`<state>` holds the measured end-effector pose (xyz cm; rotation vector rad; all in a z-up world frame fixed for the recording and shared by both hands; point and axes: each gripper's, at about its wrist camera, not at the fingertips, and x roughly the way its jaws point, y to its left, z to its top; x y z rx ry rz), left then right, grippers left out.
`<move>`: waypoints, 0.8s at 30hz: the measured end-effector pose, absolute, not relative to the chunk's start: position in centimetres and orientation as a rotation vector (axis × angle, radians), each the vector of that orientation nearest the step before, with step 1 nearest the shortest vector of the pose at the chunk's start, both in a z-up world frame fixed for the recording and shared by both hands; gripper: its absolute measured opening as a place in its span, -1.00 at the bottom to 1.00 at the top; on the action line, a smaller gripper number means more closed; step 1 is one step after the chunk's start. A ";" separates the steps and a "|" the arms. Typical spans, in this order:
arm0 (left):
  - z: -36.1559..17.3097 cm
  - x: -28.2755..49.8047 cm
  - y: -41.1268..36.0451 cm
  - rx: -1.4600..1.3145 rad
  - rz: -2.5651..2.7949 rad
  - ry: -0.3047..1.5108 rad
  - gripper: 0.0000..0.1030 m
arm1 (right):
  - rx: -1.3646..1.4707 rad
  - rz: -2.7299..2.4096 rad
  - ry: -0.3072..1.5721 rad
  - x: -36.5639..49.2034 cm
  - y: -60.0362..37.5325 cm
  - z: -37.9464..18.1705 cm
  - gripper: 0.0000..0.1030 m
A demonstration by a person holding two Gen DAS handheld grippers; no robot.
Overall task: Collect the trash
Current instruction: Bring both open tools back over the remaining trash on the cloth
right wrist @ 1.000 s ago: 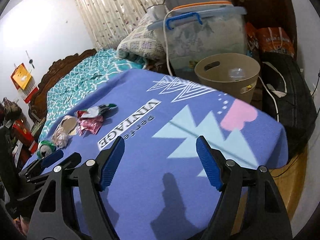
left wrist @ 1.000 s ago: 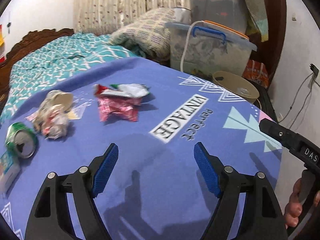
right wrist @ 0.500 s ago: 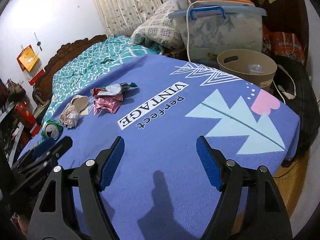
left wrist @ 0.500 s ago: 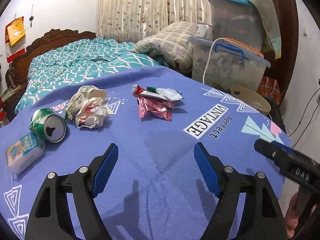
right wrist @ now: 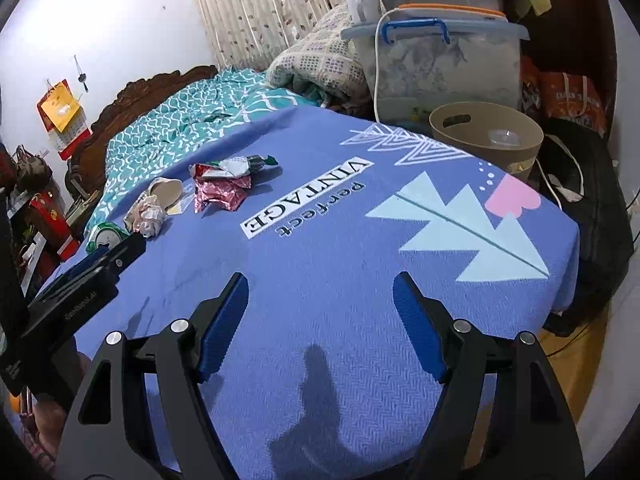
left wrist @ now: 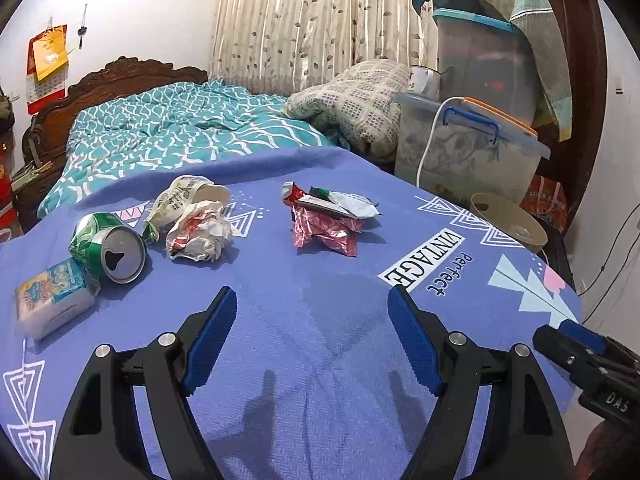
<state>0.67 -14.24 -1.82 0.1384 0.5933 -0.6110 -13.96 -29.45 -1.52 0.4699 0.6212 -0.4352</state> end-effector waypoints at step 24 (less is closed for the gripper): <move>-2.1 1.2 -13.9 0.114 -0.572 0.615 0.45 | 0.494 -0.340 0.614 -13.6 -29.2 -3.2 0.47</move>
